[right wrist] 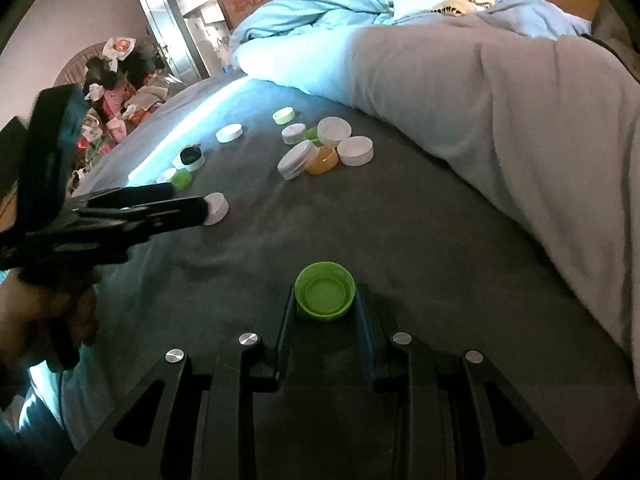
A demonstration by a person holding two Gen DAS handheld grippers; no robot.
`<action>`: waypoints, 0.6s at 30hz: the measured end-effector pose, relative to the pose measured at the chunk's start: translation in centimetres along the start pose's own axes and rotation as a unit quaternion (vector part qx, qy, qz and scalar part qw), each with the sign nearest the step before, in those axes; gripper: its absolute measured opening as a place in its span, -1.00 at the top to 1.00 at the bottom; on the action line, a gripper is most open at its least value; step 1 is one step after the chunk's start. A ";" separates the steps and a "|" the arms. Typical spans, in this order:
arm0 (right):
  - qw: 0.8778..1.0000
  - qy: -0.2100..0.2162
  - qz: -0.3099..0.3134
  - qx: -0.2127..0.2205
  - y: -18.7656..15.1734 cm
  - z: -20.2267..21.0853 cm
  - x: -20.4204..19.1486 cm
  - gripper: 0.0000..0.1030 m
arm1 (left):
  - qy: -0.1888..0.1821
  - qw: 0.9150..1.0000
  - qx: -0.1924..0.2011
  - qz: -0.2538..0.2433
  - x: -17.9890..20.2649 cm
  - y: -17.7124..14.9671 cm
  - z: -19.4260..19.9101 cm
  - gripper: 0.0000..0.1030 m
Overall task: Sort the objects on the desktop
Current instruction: 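Grasp a white cap with the left tool while the right tool grasps a green cap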
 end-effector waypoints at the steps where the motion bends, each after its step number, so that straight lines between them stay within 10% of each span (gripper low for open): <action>1: 1.000 0.004 -0.003 0.002 0.0 0.0 0.1 0.50 | -0.001 1.000 -0.004 0.003 0.0 -0.1 -0.3 -0.62; 10: 0.999 0.024 -0.022 0.011 -0.1 -0.1 0.2 0.50 | 0.013 1.000 -0.014 -0.025 1.5 -1.0 -2.3 0.39; 18: 0.999 0.023 -0.022 0.014 0.1 -0.2 0.2 0.50 | 0.013 1.000 -0.012 -0.013 1.9 -0.9 -1.2 0.39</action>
Point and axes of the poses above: each gripper's, at about its wrist camera, not at the fingertips, and z roughly against the way its jaws point, x to its right, y to its top, the point moved 9 cm from there along -z, roughly the way its jaws point, and after that the axes turned 13 degrees about z, right-handed, at the moved point
